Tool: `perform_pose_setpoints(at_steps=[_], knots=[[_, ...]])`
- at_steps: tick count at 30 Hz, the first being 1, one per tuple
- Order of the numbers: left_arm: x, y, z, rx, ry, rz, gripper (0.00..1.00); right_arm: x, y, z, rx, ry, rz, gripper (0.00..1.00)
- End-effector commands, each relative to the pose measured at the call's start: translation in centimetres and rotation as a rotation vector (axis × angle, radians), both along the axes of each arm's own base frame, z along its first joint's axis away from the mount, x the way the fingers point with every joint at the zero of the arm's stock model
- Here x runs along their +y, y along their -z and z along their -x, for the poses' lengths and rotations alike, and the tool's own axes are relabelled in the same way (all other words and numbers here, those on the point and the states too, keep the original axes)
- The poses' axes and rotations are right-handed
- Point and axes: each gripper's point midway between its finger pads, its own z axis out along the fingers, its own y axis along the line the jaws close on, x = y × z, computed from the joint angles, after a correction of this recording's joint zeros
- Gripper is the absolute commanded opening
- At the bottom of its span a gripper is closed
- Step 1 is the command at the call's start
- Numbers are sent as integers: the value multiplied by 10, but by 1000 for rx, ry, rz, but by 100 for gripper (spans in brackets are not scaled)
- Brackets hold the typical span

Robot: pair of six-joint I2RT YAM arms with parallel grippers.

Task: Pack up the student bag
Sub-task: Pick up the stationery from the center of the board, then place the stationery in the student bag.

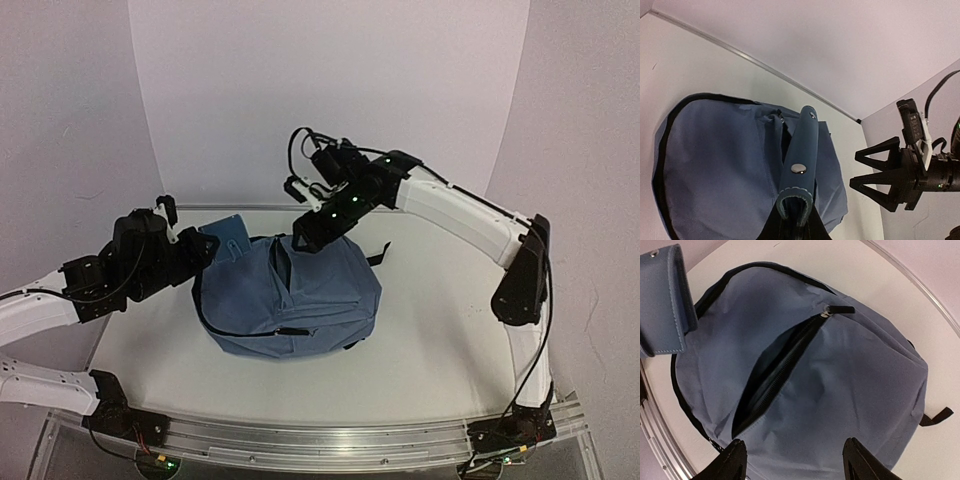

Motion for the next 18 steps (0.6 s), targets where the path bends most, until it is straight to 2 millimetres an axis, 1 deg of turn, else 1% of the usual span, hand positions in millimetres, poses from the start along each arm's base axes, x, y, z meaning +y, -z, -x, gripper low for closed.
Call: perform_pose_setpoints(at_steps=[1, 3, 6, 7, 11, 15, 16, 18], knots=[[18, 0, 2, 26, -94, 64, 0, 21, -2, -6, -96, 31, 35, 66], [19, 2, 2, 28, -95, 70, 0, 29, 7, -6, -120, 28, 66, 66], [14, 5, 3, 42, -80, 75, 0, 35, 24, -12, -181, 52, 143, 66], [12, 6, 3, 45, -75, 76, 0, 36, 25, -14, -205, 56, 162, 65], [8, 7, 2, 44, -59, 83, 0, 31, 38, -26, -279, 99, 250, 61], [10, 13, 1, 62, -79, 86, 0, 24, 49, -32, -306, 114, 312, 52], [10, 14, 1, 66, -83, 84, 0, 23, 50, -32, -307, 114, 318, 47], [9, 17, 0, 74, -84, 76, 0, 20, 49, -32, -312, 117, 327, 35]])
